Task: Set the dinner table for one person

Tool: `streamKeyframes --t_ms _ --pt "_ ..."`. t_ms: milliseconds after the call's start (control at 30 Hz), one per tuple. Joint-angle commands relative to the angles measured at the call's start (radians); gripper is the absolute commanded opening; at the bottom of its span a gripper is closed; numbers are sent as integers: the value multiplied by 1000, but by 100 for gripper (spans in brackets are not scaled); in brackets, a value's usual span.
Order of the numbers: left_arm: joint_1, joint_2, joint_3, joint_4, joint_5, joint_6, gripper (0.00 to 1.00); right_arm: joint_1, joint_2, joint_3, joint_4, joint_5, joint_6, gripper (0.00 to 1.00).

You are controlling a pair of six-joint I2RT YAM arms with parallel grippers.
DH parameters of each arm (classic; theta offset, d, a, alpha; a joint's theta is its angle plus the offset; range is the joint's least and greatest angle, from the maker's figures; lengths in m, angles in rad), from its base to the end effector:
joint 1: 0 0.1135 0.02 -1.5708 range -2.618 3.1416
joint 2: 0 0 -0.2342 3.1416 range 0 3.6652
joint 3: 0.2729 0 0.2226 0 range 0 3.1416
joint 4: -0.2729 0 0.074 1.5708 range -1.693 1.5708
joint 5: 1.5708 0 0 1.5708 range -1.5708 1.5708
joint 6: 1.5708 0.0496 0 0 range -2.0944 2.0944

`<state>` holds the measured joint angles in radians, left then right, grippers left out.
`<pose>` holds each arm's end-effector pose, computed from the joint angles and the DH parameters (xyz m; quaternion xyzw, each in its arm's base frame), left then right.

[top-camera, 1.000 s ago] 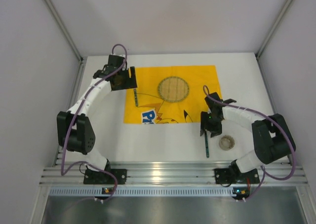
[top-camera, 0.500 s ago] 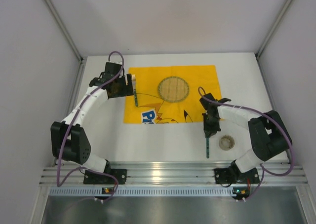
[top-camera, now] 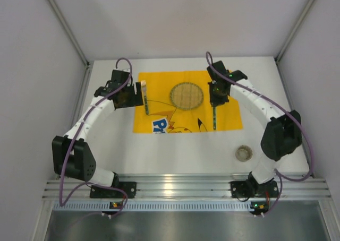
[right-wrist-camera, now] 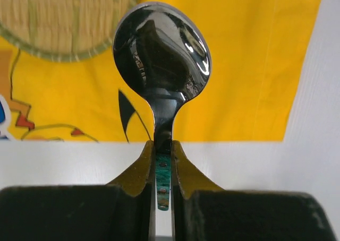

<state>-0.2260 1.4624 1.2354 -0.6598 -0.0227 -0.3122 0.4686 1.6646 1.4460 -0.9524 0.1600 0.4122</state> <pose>0.2879 -0.0650 0.2608 -0.0444 0.9410 -0.0789 0.3261 0.2820 0.1339 0.2455 -0.0117 0.9770 0.0135 0.2124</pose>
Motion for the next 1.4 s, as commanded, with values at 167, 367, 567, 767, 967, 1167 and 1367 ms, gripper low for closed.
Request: streamKeyframes --t_ms 167,367,567,767,967,1167,1367 --pt "2 -92 -16 -14 1 -10 78 -116 414 494 -104 72 -128 0" --pt "2 -108 -11 -34 -13 -24 79 -160 644 754 -158 67 -145 0" --pt "2 -88 12 -37 -28 -28 79 -206 728 794 -145 58 -147 0" --pt "2 -42 50 -35 -20 -33 80 -212 724 780 -105 -25 -147 37" --pt "2 -7 84 -31 -3 -39 81 -212 647 769 -83 -88 -144 72" --pt "2 -19 144 -29 1 -22 96 -200 361 584 29 -137 -141 82" --pt "-27 -173 124 105 -94 -13 99 -183 -86 303 228 -47 -168 84"
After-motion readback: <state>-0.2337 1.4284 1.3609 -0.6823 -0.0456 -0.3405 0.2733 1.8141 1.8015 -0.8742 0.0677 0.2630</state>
